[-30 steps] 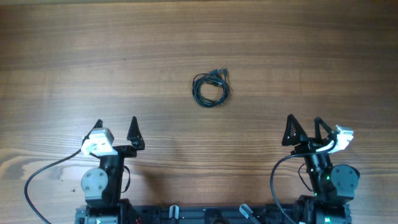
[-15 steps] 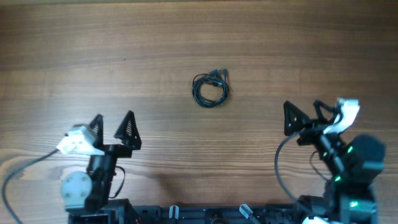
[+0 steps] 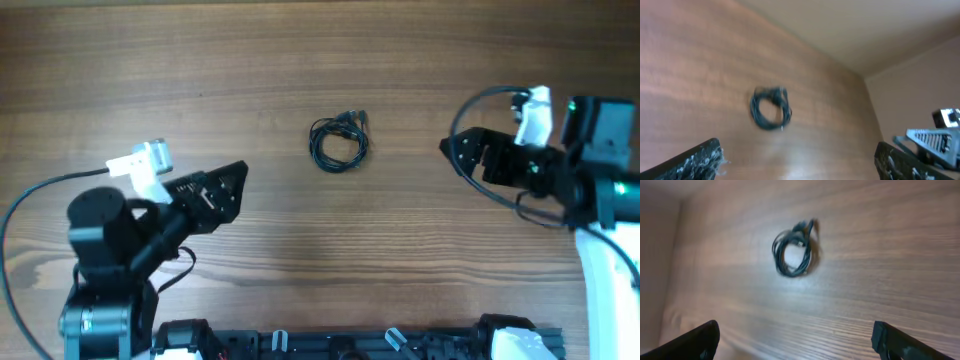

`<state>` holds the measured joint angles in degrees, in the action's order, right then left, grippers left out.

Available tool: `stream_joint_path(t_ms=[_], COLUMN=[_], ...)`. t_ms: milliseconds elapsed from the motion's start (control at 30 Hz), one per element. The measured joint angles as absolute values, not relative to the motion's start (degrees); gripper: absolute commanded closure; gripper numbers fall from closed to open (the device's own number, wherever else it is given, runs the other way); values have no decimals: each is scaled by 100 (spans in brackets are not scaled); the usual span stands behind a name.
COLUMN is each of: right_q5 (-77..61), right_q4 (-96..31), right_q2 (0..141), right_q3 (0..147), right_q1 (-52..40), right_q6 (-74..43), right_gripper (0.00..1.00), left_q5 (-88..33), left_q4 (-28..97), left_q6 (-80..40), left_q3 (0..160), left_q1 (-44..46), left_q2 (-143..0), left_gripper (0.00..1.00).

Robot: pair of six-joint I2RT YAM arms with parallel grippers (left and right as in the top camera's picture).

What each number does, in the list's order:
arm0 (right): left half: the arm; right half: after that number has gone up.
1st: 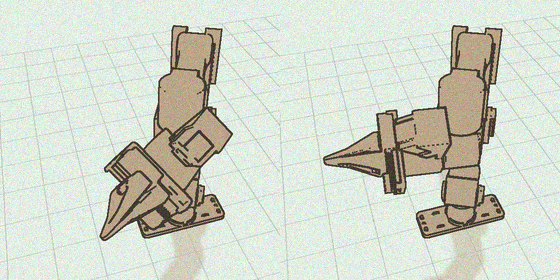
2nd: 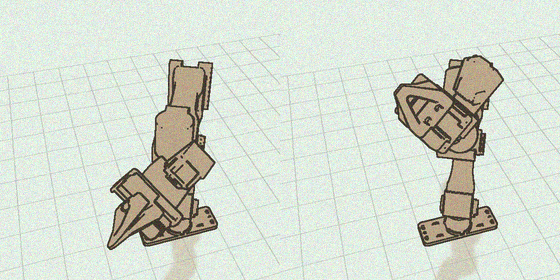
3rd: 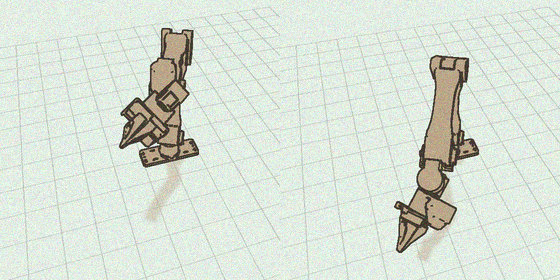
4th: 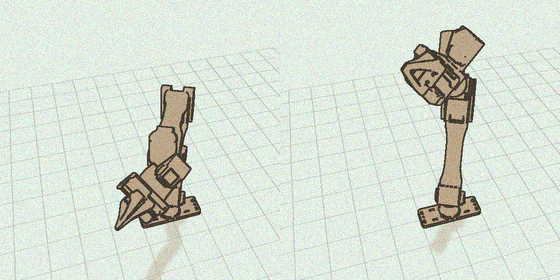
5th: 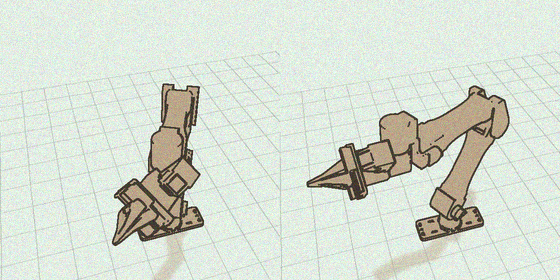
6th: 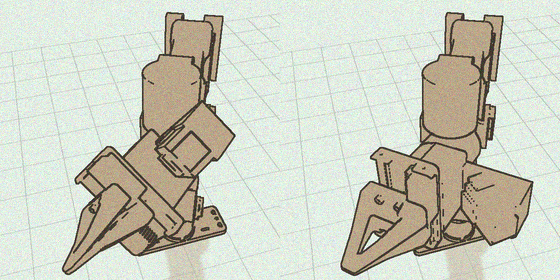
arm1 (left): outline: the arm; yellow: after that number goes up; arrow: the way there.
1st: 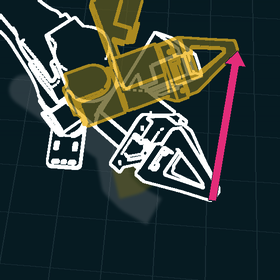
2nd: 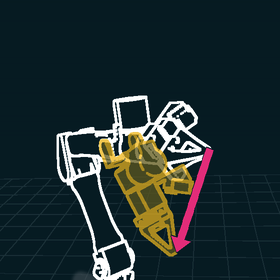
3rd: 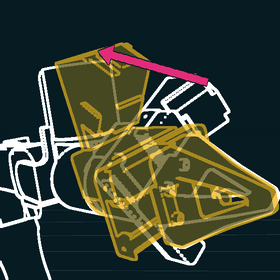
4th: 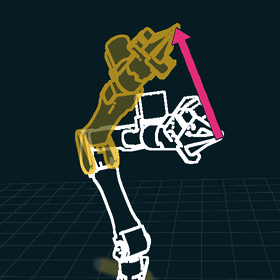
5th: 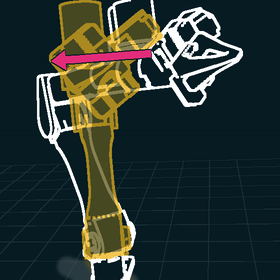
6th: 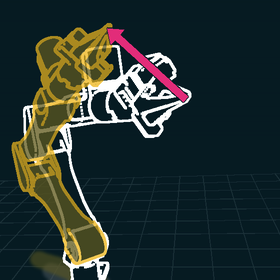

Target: Untangle cables

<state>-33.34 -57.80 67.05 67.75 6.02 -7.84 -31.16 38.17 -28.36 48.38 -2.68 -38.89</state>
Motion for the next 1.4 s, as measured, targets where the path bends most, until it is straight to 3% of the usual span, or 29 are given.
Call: stream_joint_path(t_ms=[100, 233, 367, 467, 633, 733, 833, 1033, 1167, 1400], right_q5=[-3542, -3183, -2003, -1564, -1317, -1258, -1234, -1328, -1347, -1350], right_q4=[-5658, -5461, -5284, -4864, -3911, -3275, -2853, -2383, -2327, -2305], right_q2=[7059, 7500, 8012, 8145, 8289, 8941, 9749, 10556, 10698, 11172], right_q3=[6775, 6777, 6777, 6777, 6779, 6788, 6788, 6788, 6788, 6801], right_q1=[325, -803, -1900, -2095, -2104, -2108, -2108, -2108, -2108, -2121], right_q6=[-460, -305, -266, -242, -351, -941, -1730, -2722, -2980, -3472], right_gripper=[0, 0, 0, 0, 10, 11, 13, 17, 21, 29], left_q5=[-3352, -3238, -1922, -996, -443, -283, -143, -10, 16, 16], left_q4=[4082, 4624, 5662, 5776, 5441, 5356, 5433, 5590, 5596, 5680], left_q6=[-2862, -2814, -2622, -2558, -2534, -2504, -2471, -2471, -2469, -2469], left_q3=[4880, 5618, 7299, 7940, 8042, 8066, 8071, 8071, 8075, 8077], left_q1=[-235, 405, 1592, 2073, 2202, 2202, 2145, 1774, 1712, 1712], left_q2=[-4510, -6071, -7605, -8191, -8326, -8324, -8315, -8023, -7830, -7830], left_gripper=[1, 0, 0, 2, 7, 19, 23, 23, 28, 27])
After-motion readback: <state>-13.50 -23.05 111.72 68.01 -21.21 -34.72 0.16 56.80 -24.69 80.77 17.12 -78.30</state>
